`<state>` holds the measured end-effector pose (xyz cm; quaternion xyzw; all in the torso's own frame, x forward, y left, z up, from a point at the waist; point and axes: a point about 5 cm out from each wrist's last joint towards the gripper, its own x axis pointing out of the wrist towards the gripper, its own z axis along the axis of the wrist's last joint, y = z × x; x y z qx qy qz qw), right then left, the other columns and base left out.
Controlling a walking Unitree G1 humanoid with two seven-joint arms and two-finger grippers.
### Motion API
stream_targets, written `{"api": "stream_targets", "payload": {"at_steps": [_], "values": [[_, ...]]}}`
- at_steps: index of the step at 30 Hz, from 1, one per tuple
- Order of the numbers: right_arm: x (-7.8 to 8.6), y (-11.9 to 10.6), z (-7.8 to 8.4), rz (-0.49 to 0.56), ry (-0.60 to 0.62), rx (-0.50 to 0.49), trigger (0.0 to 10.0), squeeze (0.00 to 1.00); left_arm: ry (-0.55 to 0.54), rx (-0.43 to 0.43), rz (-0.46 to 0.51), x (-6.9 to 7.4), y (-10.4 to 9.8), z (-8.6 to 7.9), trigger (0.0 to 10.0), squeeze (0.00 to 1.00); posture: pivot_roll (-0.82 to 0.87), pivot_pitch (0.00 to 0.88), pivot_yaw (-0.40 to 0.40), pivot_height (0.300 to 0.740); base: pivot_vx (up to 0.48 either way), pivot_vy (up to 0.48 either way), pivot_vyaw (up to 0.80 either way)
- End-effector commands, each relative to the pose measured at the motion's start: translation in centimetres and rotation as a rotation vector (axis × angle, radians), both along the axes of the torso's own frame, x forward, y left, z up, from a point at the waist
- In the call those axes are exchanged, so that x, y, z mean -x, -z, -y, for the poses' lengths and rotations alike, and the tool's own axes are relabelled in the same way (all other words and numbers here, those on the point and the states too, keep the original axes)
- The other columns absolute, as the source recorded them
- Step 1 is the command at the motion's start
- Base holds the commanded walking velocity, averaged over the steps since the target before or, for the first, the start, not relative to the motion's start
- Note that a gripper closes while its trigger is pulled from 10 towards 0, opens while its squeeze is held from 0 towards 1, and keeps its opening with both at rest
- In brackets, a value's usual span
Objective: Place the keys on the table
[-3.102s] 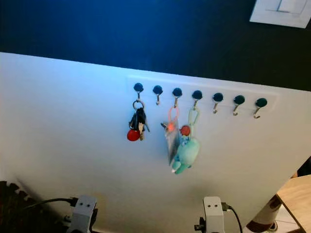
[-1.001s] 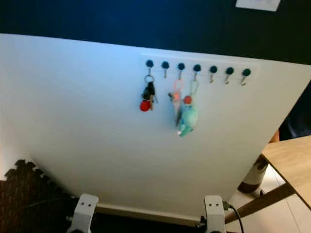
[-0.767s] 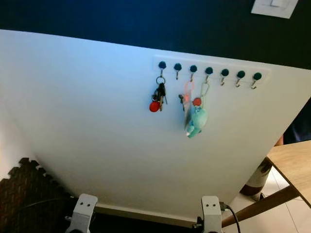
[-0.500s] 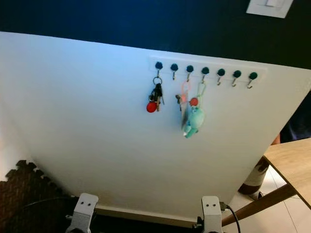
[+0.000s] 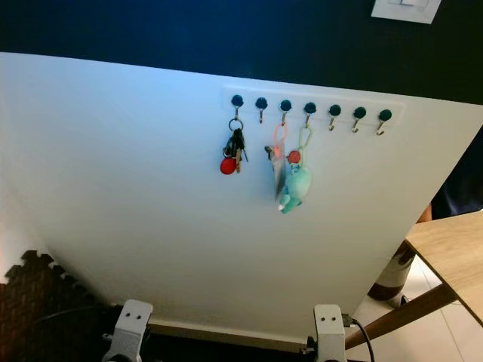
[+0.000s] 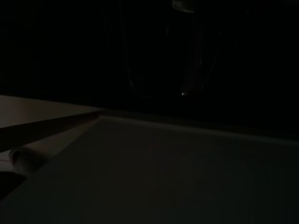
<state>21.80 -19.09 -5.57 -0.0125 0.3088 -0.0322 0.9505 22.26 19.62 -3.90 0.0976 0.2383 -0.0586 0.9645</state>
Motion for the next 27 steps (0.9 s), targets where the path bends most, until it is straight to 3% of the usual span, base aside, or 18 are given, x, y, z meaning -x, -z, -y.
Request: {"api": "stream_targets", "payload": {"at_steps": [1, 19, 27], "values": [[0.21, 0.19, -0.24, -0.01, 0.013, -0.018, 10.0, 0.0, 0.001, -0.004, 0.0, 0.12, 0.02, -0.2, 10.0, 0.0, 0.12, 0.021, -0.054, 0.74, 0.0, 0.0, 0.0], [0.26, 0.25, -0.41, -0.011, 0.016, -0.023, 10.0, 0.0, 0.052, -0.034, 0.031, 0.08, -0.28, -0.06, 10.0, 0.0, 0.13, 0.021, -0.051, 0.74, 0.0, 0.0, 0.0], [0.27, 0.25, -0.36, -0.012, 0.018, -0.022, 10.0, 0.0, 0.085, -0.047, 0.038, 0.12, -0.31, 0.28, 10.0, 0.0, 0.12, 0.021, -0.05, 0.74, 0.0, -0.462, 0.0]]}}
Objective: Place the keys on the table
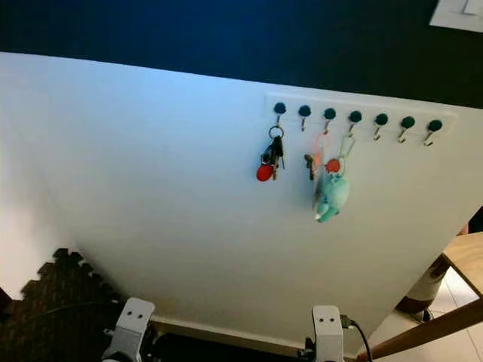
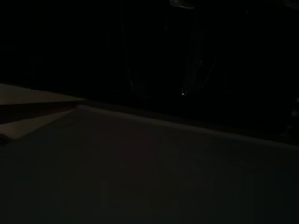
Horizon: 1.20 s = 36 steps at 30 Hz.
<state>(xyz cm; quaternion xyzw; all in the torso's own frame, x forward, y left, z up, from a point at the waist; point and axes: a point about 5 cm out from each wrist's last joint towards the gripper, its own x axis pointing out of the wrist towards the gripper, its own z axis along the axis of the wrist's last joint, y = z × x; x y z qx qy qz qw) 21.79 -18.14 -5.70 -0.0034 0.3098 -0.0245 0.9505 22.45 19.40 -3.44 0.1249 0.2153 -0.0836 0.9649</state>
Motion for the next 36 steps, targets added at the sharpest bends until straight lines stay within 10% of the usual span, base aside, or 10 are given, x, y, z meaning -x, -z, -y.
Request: {"api": "stream_targets", "payload": {"at_steps": [1, 23, 36], "values": [[0.3, 0.1, 0.6, -0.011, 0.027, 0.0, 10.0, 0.0, 0.019, -0.01, -0.005, 0.3, 0.2, 0.1, 10.0, 0.0, 0.12, 0.021, -0.05, 0.74, 0.0, -0.48, 0.0], [0.1, 0.0, 0.4, -0.013, -0.044, 0.005, 10.0, 0.0, -0.003, -0.037, 0.0, 0.2, 0.0, -0.8, 10.0, 0.0, 0.12, 0.016, -0.054, 0.74, 0.0, 0.0, 0.0], [-4.3, -4.5, -0.6, 0.306, -0.188, -0.199, 10.0, 0.0, 0.185, -0.01, 0.202, -0.6, -3.0, 0.2, 10.0, 0.0, 0.11, 0.024, -0.049, 0.74, 0.0, 0.0, 0.0]]}}
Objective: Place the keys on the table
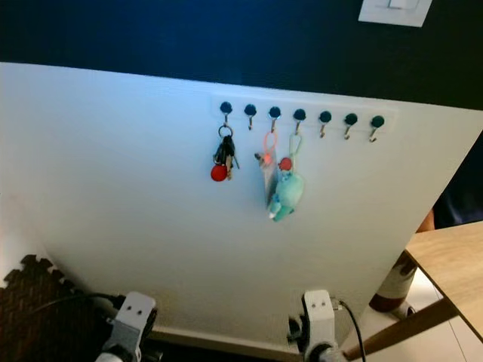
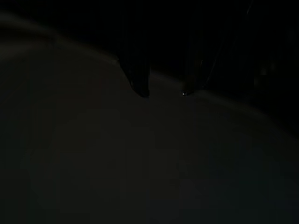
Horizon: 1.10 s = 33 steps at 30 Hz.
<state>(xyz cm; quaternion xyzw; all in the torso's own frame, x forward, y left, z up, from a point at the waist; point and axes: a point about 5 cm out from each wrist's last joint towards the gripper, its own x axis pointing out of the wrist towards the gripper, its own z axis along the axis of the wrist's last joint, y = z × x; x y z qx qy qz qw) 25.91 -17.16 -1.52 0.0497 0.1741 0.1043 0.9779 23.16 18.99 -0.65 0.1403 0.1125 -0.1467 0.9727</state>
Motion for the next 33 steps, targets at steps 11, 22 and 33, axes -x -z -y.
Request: {"api": "stream_targets", "payload": {"at_steps": [11, 22, 33], "values": [[-3.4, -4.4, 0.0, 0.207, 0.094, -0.429, 10.0, 0.0, 0.057, 0.01, 0.125, -1.0, -2.3, 1.0, 10.0, 0.0, 0.12, 0.033, -0.047, 0.74, 0.0, 0.0, 0.0], [-4.6, -9.0, -1.7, 0.362, -0.096, -0.818, 10.0, 0.0, 0.125, 0.062, 0.188, -1.0, -4.0, 2.1, 10.0, 0.0, 0.12, 0.049, -0.053, 0.74, 0.0, 0.0, 0.0], [-2.8, -12.4, -2.4, 0.42, -0.331, -1.192, 10.0, 0.0, 0.106, 0.088, 0.173, -0.5, -3.8, 2.6, 10.0, 0.0, 0.11, 0.058, -0.065, 0.74, 0.0, 0.0, 0.0]]}}
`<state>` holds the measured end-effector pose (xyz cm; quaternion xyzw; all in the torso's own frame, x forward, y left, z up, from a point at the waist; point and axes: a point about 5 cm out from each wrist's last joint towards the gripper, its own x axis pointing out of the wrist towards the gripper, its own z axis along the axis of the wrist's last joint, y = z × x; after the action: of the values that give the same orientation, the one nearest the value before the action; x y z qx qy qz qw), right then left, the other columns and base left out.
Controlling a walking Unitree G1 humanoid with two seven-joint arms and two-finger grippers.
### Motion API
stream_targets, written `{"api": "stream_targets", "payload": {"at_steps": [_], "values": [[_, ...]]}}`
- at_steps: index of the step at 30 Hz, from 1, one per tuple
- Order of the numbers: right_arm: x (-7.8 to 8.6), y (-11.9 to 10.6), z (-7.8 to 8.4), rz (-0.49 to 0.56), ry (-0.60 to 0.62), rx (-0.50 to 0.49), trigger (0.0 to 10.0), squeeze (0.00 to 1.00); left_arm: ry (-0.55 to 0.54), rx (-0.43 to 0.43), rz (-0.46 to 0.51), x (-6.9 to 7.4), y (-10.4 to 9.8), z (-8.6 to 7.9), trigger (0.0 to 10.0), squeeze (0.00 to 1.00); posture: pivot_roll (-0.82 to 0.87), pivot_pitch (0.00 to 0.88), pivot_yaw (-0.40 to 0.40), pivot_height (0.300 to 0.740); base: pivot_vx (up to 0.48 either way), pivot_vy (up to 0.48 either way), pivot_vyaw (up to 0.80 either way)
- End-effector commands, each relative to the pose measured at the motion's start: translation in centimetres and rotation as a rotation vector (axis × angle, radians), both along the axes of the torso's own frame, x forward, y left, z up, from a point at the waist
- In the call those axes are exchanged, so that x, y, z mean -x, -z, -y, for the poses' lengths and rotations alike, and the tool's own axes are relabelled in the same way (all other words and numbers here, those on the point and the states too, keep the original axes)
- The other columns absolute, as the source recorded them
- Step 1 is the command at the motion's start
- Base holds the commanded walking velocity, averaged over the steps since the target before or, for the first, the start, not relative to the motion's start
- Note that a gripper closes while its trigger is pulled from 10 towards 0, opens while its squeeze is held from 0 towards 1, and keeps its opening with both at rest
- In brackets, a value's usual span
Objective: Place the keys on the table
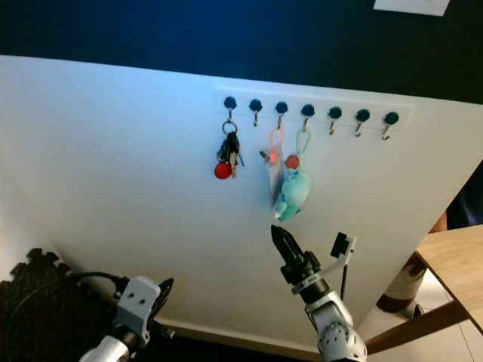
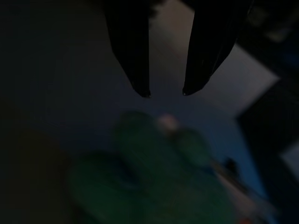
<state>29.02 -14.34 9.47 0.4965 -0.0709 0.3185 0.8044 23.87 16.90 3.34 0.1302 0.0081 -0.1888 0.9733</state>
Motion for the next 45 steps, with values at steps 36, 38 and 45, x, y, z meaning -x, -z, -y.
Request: {"api": "stream_targets", "payload": {"at_steps": [36, 38, 45], "values": [[-2.1, -0.4, 0.5, -0.141, 0.054, -0.137, 10.0, 0.0, 0.03, 0.026, -0.026, 0.3, -0.3, 1.4, 10.0, 0.0, 0.12, 0.074, -0.073, 0.74, 0.0, 0.0, 0.0], [-2.4, -0.6, 0.2, -0.134, 0.04, -0.146, 10.0, 0.0, 0.026, 0.026, -0.025, 0.3, -0.3, 1.3, 10.0, 0.0, 0.12, 0.075, -0.075, 0.74, 0.0, 0.0, 0.0], [-2.6, -0.7, 0.2, -0.131, 0.034, -0.155, 4.9, 0.0, 0.022, 0.027, -0.026, 0.4, -0.3, 1.3, 10.0, 0.0, 0.12, 0.074, -0.079, 0.74, 0.0, 0.0, 0.0]]}}
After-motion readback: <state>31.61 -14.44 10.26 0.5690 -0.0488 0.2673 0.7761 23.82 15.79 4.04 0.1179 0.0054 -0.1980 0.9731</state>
